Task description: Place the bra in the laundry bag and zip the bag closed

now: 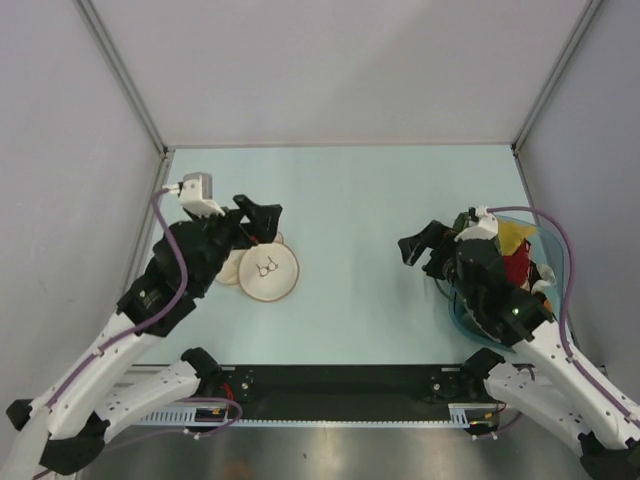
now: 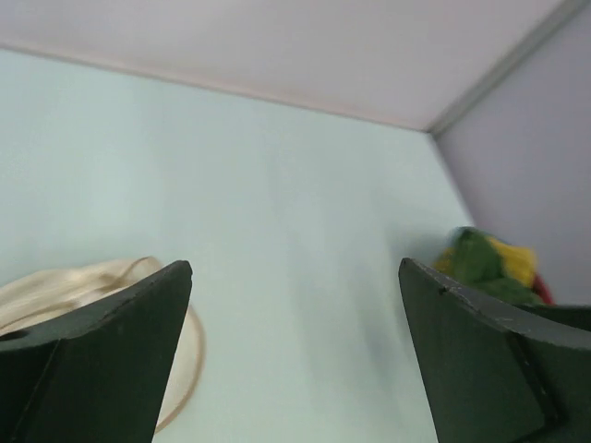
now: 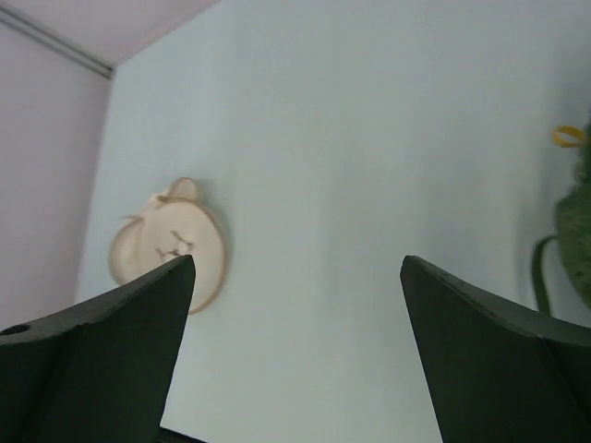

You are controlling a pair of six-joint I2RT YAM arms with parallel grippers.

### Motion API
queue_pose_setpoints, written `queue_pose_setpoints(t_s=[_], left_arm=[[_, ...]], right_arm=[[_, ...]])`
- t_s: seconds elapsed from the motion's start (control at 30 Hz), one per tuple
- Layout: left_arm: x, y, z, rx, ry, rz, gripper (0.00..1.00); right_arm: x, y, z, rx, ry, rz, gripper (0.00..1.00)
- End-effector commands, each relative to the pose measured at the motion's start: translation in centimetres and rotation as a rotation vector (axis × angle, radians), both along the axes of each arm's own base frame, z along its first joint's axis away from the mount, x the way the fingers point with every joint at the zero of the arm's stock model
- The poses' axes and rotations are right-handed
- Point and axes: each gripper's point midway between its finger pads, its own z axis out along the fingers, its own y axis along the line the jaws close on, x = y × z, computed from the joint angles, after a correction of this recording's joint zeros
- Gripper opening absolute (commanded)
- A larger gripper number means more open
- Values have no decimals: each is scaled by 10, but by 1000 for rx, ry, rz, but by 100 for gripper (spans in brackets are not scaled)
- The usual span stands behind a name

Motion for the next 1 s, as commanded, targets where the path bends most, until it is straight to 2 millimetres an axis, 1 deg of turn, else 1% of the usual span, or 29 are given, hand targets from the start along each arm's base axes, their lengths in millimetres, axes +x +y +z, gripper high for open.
queue_pose_setpoints(t_s=[0.0, 0.03, 0.07, 0.1, 0.13, 0.17, 0.2, 0.23, 0.27, 0.3, 0.33, 0.37, 0.4, 0.43, 0.47, 0.5, 0.53, 0.6, 0.63, 0.7, 0.73, 0.77, 0.8, 0.83, 0.87, 0.9, 0.93, 0.97], left_arm=[[16, 75, -72, 320, 352, 319, 100], [19, 63, -84, 309, 412, 206, 100], [32, 60, -107, 313, 501, 169, 100], [43, 80, -122, 274, 570, 203, 100], [47, 71, -134, 242, 621, 126, 100], [53, 78, -145, 249, 656, 140, 100], [62, 81, -159, 268, 711, 138, 100], [65, 96, -167, 329, 727, 206, 100], [68, 101, -172, 351, 732, 231, 100], [70, 104, -181, 371, 743, 241, 100], [75, 106, -182, 390, 719, 243, 100], [77, 110, -186, 407, 714, 263, 100], [77, 114, -193, 428, 712, 271, 100], [81, 111, -199, 436, 718, 244, 100], [80, 102, -203, 427, 725, 179, 100], [81, 99, -207, 415, 741, 169, 100], [81, 96, -217, 427, 768, 146, 100], [82, 87, -225, 443, 781, 98, 100], [82, 86, -232, 459, 806, 95, 100], [82, 86, -241, 461, 823, 102, 100], [82, 82, -245, 450, 827, 76, 100], [82, 82, -253, 442, 851, 65, 94], [82, 82, -255, 424, 867, 60, 91], [81, 83, -258, 427, 882, 68, 84], [80, 84, -259, 419, 885, 77, 71], [76, 85, -263, 399, 903, 93, 63], [76, 85, -263, 378, 902, 101, 60], [73, 86, -266, 359, 906, 109, 68]], right_arm=[[3, -31, -29, -258, 156, -90, 100], [6, -24, -16, -253, 132, -55, 100], [7, -12, -15, -246, 141, 6, 99], [10, -6, -9, -250, 118, 41, 100], [10, 2, -4, -243, 92, 92, 100], [3, 17, -5, -221, 76, 193, 100], [5, 27, 3, -202, 22, 238, 100], [3, 34, 5, -176, 7, 274, 100], [-2, 43, 3, -151, 7, 323, 100], [-3, 53, 4, -124, 1, 366, 100], [-5, 60, 2, -102, 10, 387, 100], [-9, 68, -2, -91, 25, 423, 100], [-8, 75, -9, -93, 42, 446, 100], [-10, 80, -12, -95, 52, 461, 100], [-13, 86, -18, -110, 65, 476, 100], [-14, 88, -27, -130, 84, 479, 100], [-15, 90, -30, -143, 89, 481, 100], [-17, 93, -37, -164, 91, 471, 100], [-17, 95, -38, -160, 88, 470, 99], [-22, 103, -35, -139, 71, 495, 100], [-23, 106, -34, -135, 66, 502, 100], [-25, 108, -32, -132, 60, 509, 100], [-28, 111, -30, -130, 52, 522, 100], [-31, 112, -30, -128, 49, 529, 100], [-34, 113, -27, -117, 43, 533, 100], [-37, 115, -26, -112, 34, 545, 100], [-39, 115, -24, -105, 28, 548, 100], [-42, 114, -24, -96, 22, 551, 100]])
